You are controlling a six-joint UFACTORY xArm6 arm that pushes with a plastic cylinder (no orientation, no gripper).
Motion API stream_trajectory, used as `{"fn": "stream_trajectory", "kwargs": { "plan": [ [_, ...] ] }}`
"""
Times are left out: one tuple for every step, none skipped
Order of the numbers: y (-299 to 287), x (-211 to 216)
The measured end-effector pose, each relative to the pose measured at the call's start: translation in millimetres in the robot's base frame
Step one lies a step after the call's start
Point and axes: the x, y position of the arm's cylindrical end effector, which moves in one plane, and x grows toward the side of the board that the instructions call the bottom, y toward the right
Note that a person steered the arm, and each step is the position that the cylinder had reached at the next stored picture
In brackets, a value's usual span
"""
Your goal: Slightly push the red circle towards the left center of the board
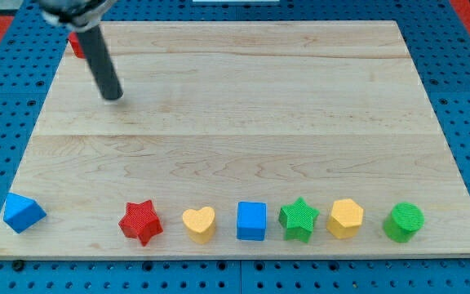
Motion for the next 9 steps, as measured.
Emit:
{"fn": "stream_trajectory", "kwargs": {
  "plan": [
    [20.9, -79.4],
    [28.4, -147.3],
    [-6.9, -151.2],
    [-66.5, -151.3],
    [-87.3, -143.6],
    [-87.0, -125.7],
    [-55.9, -117.2],
    [-47.2, -103.7],
    [-58.2, -109.3]
  ]
}}
